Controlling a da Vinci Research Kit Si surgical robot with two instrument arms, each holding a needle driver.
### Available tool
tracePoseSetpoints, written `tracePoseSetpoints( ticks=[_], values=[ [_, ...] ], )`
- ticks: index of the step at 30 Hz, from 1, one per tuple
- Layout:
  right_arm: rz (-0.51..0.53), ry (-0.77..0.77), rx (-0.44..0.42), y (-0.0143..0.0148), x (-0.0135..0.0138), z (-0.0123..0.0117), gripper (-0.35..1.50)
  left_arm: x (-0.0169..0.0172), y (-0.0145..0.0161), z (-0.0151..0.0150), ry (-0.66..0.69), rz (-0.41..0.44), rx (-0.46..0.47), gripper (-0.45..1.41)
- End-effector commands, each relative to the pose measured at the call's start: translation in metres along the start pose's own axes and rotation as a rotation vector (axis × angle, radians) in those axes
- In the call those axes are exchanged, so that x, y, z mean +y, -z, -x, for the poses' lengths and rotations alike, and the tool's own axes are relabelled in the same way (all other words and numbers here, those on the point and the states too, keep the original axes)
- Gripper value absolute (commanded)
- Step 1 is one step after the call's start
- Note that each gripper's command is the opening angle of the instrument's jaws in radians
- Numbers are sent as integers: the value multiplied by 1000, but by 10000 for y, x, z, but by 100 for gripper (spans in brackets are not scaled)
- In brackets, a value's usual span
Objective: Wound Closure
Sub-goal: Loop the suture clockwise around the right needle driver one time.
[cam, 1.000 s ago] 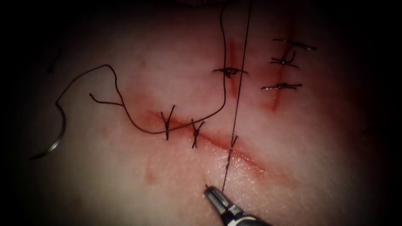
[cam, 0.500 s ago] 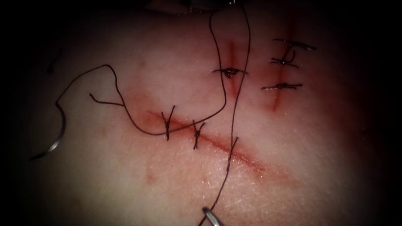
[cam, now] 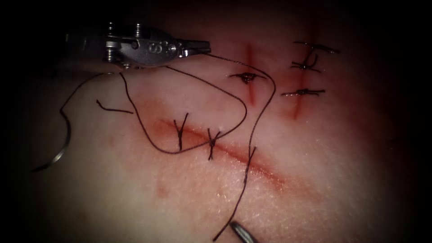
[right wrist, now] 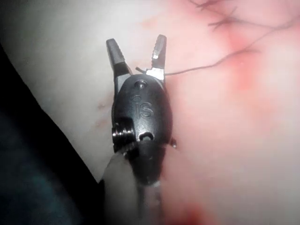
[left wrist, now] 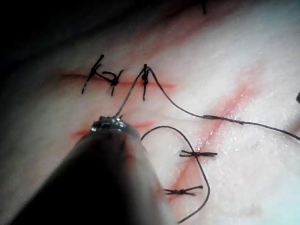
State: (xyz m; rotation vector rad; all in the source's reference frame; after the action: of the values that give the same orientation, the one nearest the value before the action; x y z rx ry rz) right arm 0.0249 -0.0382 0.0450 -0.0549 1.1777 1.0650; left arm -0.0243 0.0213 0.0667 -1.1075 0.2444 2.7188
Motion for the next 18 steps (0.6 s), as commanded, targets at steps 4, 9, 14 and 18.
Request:
tracePoseSetpoints(
  ticks=[4, 9, 14, 18],
  values=[
    [-16, -29, 2, -42, 17, -27, 125, 24, 12, -9, -2, -11, -2, -45],
    [-53, -34, -7, -75, 39, -24, 103, 65, 28, -18, 7, -19, 32, -45],
    [-70, -17, 4, -103, 62, -18, -30, 97, 42, -19, 34, -26, 57, -45],
    [-43, -11, 14, -119, 82, -19, -35, 117, 57, -14, 45, -31, 66, -45]
  ],
)
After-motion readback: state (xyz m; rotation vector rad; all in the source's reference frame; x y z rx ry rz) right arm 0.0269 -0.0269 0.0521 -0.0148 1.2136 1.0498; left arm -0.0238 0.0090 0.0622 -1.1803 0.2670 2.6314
